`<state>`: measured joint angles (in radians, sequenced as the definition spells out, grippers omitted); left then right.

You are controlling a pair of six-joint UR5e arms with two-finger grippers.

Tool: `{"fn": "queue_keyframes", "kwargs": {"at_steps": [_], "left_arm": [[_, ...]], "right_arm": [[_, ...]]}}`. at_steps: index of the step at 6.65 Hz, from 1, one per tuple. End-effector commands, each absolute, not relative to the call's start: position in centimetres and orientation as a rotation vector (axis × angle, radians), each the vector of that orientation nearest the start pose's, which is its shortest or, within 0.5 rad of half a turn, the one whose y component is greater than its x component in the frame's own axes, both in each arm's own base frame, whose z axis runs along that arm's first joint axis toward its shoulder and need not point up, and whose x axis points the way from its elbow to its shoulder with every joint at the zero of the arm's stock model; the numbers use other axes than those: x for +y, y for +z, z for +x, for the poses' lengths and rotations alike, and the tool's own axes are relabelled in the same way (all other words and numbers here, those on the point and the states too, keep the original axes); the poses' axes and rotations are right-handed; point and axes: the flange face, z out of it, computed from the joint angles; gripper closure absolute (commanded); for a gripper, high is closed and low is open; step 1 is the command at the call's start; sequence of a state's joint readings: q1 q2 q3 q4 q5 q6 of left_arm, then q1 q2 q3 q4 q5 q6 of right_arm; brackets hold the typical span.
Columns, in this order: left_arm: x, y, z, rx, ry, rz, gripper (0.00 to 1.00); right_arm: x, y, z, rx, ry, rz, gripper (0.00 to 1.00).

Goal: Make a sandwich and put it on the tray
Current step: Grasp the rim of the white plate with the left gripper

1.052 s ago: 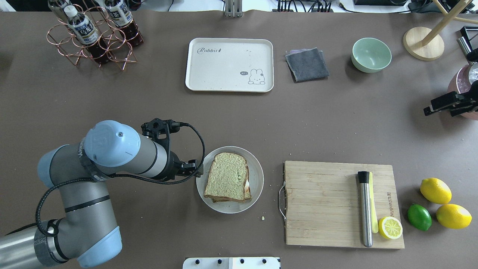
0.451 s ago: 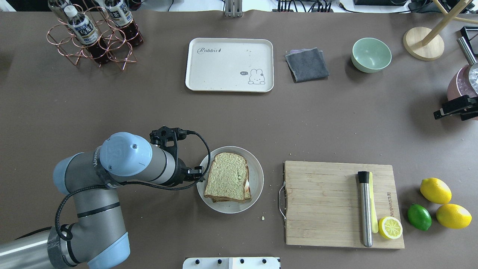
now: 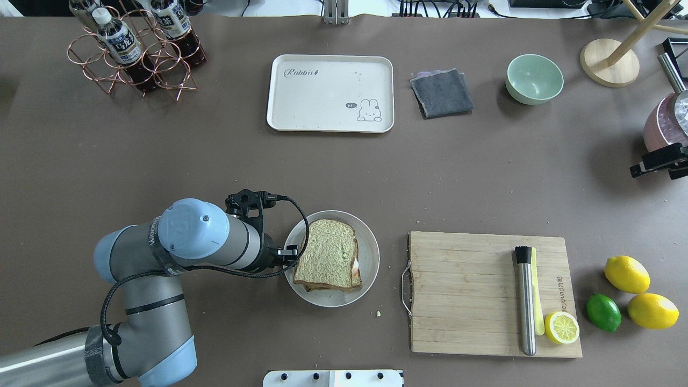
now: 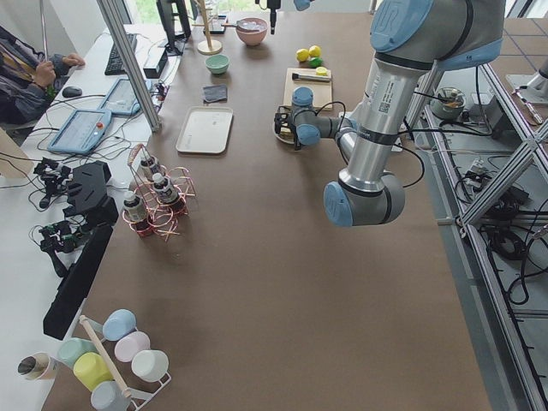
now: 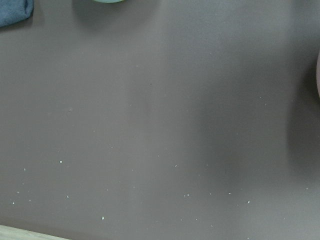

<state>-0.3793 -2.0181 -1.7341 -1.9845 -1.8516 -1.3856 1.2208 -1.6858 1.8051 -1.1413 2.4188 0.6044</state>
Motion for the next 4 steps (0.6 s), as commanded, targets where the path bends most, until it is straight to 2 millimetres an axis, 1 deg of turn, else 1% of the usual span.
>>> {"fn": "queue_keyframes", "kwargs": {"at_steps": [1,2,3,4], "left_arm": [[-33.3,28.5,55.5,1.051,-0.030,0.036,1.00],[-33.3,28.3,55.5,1.055,-0.030,0.037,1.00],[-33.3,27.4,55.6,1.070,-0.045,0.031,1.00],[-33.6,27.0,55.2,1.077,-0.052,0.034,1.00]], "right_arm": [[-45.2,54.3,-10.3,-0.967,0.001,0.075,0.00],[-45.2,54.3,-10.3,-0.968,0.001,0.076,0.00],[-45.2,54.3,-10.3,-0.967,0.001,0.075,0.00],[-45.3,54.2,-10.4,-0.967,-0.001,0.078,0.00]]}}
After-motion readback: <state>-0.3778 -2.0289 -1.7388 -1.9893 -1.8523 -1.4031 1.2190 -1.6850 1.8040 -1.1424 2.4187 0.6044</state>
